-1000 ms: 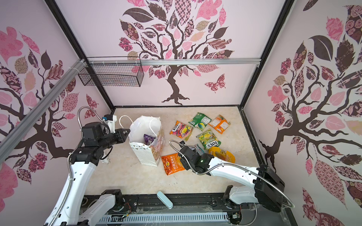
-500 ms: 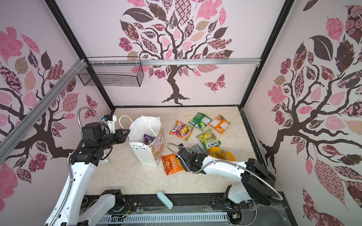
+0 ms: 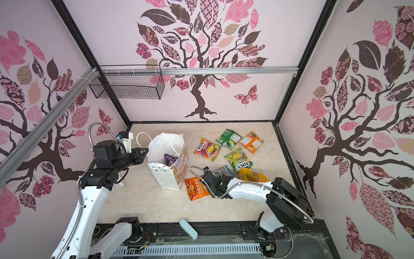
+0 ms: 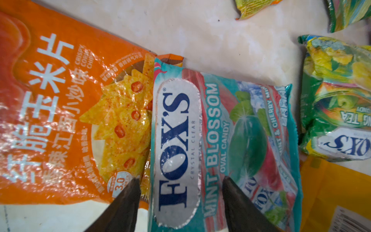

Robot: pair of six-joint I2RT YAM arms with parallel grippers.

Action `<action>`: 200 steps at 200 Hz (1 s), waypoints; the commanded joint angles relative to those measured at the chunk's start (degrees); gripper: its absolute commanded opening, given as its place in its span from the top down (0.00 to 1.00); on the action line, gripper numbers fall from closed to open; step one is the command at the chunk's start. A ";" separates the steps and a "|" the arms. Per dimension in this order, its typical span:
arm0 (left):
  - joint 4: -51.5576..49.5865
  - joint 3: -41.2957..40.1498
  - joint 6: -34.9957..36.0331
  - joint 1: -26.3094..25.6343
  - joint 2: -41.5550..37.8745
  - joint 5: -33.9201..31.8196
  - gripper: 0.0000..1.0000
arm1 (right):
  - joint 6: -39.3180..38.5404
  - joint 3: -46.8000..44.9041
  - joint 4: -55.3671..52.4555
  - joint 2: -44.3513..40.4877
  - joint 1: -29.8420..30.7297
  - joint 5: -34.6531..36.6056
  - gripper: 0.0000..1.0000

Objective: Place the snacks into the paper bag
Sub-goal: Pick up the snack.

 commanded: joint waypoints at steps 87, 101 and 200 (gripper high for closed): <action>1.04 -1.68 0.46 -0.17 -0.88 -0.46 0.86 | -0.05 2.61 -2.30 4.11 -1.30 2.47 0.44; 0.90 -1.58 0.57 -0.11 -0.94 -0.54 0.86 | 0.00 2.55 -2.29 4.03 -1.37 2.58 0.56; 0.85 -1.83 0.68 -0.14 -1.18 -0.90 0.86 | 1.68 2.09 -2.15 -0.60 -2.06 0.49 0.96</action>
